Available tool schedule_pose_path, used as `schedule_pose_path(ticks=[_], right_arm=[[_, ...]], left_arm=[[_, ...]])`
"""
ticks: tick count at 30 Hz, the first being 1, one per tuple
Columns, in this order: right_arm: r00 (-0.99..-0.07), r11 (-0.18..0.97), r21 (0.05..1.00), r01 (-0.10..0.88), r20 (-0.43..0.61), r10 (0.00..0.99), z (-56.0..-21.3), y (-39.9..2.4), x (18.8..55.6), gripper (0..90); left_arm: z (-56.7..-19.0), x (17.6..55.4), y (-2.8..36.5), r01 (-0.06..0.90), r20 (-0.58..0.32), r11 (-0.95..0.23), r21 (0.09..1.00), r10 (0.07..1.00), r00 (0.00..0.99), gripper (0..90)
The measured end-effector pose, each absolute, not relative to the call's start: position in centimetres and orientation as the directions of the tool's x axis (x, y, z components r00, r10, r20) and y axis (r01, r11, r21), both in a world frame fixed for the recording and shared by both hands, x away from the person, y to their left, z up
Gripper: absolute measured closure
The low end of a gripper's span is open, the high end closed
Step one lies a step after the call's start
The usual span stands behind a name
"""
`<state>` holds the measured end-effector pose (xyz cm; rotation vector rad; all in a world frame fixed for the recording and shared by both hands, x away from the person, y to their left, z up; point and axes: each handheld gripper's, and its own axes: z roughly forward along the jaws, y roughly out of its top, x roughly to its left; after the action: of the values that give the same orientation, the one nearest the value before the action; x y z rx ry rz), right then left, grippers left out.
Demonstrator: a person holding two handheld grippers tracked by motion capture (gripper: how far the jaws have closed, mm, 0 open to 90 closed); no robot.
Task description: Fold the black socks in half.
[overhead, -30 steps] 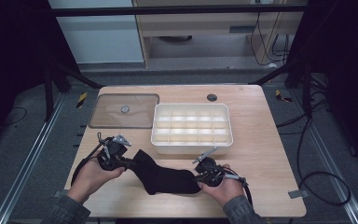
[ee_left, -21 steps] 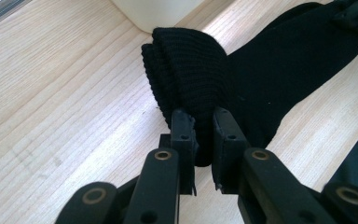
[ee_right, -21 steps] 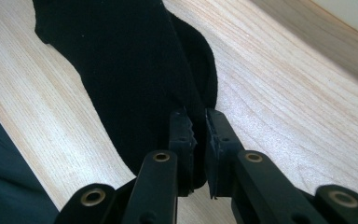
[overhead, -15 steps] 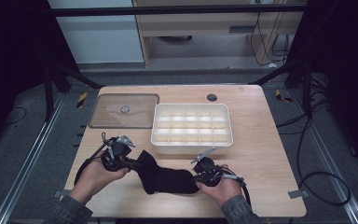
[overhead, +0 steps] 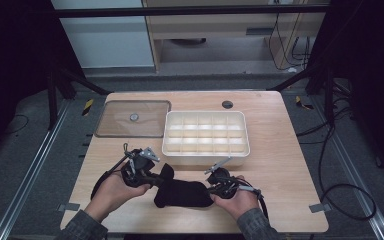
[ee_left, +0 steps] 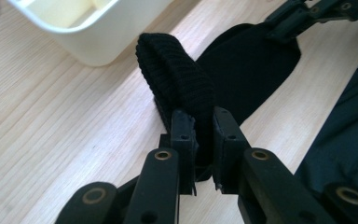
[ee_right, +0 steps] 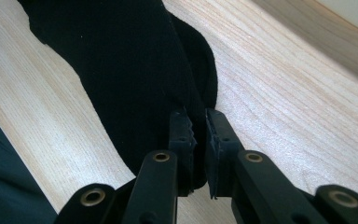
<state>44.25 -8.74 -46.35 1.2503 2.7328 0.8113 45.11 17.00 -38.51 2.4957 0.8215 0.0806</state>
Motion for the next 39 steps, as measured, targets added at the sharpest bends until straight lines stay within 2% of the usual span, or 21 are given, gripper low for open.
schedule_pose_path(ticks=[19,29,39], right_arm=[[-0.678,0.540,0.467,0.700,0.197,0.708,-46.4,-8.9,44.5,82.4],[-0.671,0.532,0.464,0.708,0.206,0.712,-46.7,-8.8,44.5,82.3],[-0.665,0.527,0.461,0.714,0.212,0.716,-47.1,-8.9,44.6,81.8]], left_arm=[[-41.4,44.2,11.2,0.500,-0.133,-0.749,0.435,0.496,0.858,80.1],[-42.8,44.2,9.8,0.498,-0.128,-0.763,0.411,0.493,0.861,79.7],[-43.5,44.3,9.9,0.525,-0.152,-0.728,0.441,0.516,0.843,78.7]])
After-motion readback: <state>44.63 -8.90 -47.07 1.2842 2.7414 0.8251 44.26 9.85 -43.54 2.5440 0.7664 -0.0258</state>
